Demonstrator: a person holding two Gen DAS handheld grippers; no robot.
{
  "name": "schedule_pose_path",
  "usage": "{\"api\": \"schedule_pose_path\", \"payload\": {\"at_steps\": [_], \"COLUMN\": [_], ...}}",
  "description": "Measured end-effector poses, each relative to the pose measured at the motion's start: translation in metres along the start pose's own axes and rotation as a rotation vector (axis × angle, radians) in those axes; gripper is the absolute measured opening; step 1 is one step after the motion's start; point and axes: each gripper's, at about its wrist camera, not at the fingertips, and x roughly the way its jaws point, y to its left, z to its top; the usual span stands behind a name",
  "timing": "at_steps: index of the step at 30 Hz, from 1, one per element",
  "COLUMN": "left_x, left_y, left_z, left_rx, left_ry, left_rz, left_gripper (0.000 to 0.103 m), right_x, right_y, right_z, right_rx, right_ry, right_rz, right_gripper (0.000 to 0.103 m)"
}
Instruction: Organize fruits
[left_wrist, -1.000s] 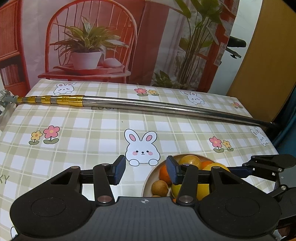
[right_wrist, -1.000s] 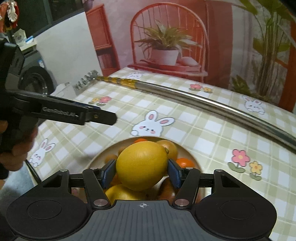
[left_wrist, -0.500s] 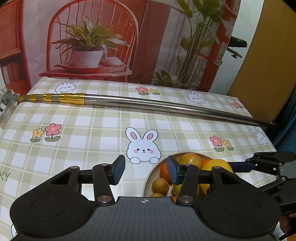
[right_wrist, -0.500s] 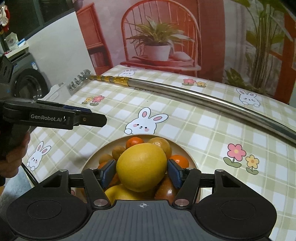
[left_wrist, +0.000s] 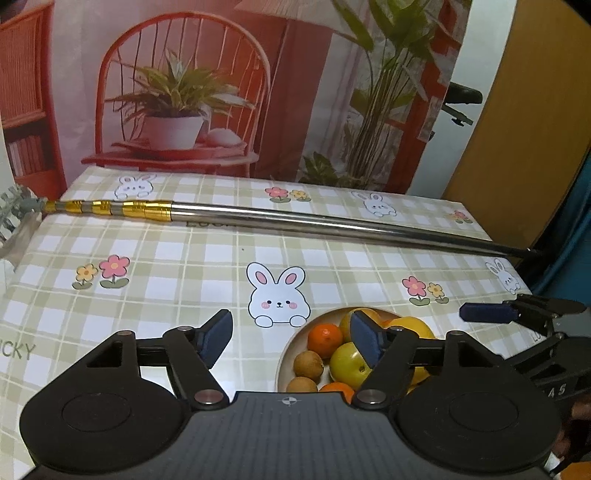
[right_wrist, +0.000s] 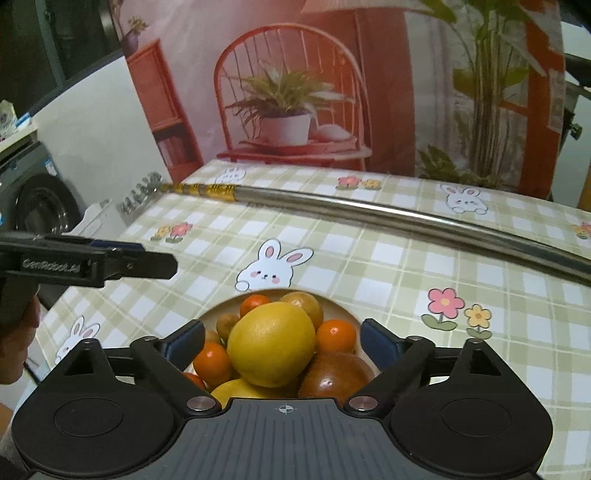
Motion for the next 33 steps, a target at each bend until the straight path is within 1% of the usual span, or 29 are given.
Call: {"api": "schedule_pose_path", "payload": {"at_steps": [3, 5, 6, 7, 8, 10, 15, 19, 24, 28, 33], "left_x": [-0.007, -0.012, -0.015, -0.017, -0.019, -0.024, -0.039, -0.055, -0.076, -0.096, -0.122], "left_y": [-0.006, -0.008, -0.010, -0.011, -0.012, -0.014, -0.020, -0.026, -0.029, -0.035, -0.048], "left_z": [-0.001, -0.001, -0.001, -0.001, -0.001, -0.001, 0.003, 0.007, 0.018, 0.030, 0.041], "left_rx": [0.020, 0.029, 0.037, 0.042, 0.047, 0.050, 0.062, 0.086, 0.074, 0.067, 0.087], "left_ry": [-0.013, -0.019, -0.025, -0.030, -0.038, -0.050, -0.097, -0.158, -0.221, -0.275, -0.348], "left_rz": [0.002, -0.003, -0.008, -0.011, -0.016, -0.015, 0.008, 0.047, 0.052, 0.021, 0.043], "left_gripper": [0.078, 0.083, 0.085, 0.089, 0.092, 0.095, 0.097, 0.101, 0.103, 0.103, 0.103], "right_x": [-0.008, -0.014, -0.016, -0.019, -0.022, -0.027, -0.041, -0.056, -0.082, -0.106, -0.139], "right_y": [-0.001, -0.002, -0.002, -0.002, -0.002, -0.002, 0.001, 0.006, 0.012, 0.013, 0.016], "right_z": [0.001, 0.001, 0.001, 0.001, 0.001, 0.001, 0.003, 0.007, 0.016, 0.028, 0.043], "right_rx": [0.009, 0.015, 0.020, 0.026, 0.030, 0.037, 0.056, 0.048, 0.035, 0.040, 0.049], "right_ry": [-0.017, -0.025, -0.031, -0.038, -0.042, -0.046, -0.074, -0.115, -0.199, -0.266, -0.352], "right_rz": [-0.011, -0.022, -0.028, -0.029, -0.028, -0.029, -0.062, -0.076, -0.120, -0.131, -0.172], "right_gripper": [0.094, 0.100, 0.101, 0.103, 0.103, 0.103, 0.103, 0.103, 0.103, 0.103, 0.103]}}
